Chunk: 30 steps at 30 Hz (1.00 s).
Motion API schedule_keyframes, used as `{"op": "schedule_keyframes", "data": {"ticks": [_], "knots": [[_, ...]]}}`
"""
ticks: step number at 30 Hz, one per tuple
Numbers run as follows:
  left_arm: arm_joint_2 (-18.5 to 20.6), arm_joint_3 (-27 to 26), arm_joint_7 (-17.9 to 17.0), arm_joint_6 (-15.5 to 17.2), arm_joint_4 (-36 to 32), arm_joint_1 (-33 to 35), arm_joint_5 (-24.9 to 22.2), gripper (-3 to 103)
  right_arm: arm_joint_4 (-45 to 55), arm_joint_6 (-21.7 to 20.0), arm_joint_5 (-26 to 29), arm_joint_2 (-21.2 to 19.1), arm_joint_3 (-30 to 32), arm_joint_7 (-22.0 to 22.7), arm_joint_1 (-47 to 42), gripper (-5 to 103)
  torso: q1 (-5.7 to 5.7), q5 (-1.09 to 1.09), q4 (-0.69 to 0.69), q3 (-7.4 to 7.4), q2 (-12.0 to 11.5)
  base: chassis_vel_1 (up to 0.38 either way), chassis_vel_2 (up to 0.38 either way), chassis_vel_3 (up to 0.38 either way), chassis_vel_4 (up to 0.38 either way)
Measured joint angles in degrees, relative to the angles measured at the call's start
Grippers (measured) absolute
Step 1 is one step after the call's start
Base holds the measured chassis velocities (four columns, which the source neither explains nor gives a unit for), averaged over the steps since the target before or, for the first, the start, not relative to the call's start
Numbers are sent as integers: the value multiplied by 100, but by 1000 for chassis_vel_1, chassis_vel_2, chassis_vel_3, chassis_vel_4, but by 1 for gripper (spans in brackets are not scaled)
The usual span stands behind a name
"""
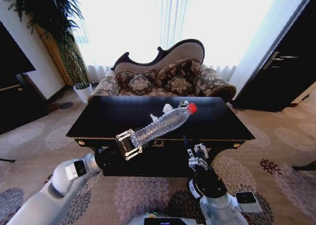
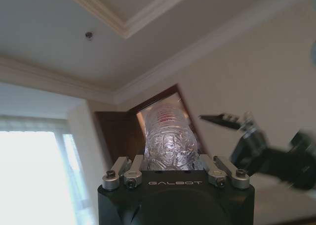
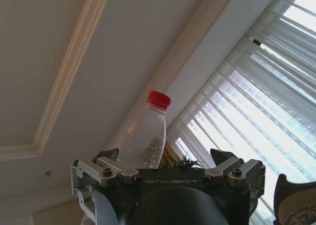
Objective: Move to the front of the table and place the trash on the table into the trash bin.
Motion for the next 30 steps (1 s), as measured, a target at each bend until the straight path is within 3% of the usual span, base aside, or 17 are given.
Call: {"op": "schedule_keyframes", "data": {"ticks": [5,11,24,30], "knots": [[-72,303,628,213,428,-174,-705,36,-38,3,110,20,-5,-5,-13,100,0,0,0,0,0,0,0,0,0],[-93,475,943,354,779,-459,-852,36,-37,2,192,73,-45,-29,-7,100,0,0,0,0,0,0,0,0,0],[-49,653,1116,513,960,-778,-657,36,-39,-48,84,169,-207,-111,11,100,0,0,0,0,0,0,0,0,0],[168,863,1116,616,927,-964,-620,36,-73,-77,-123,215,-337,-152,22,100,0,0,0,0,0,0,0,0,0]]}}
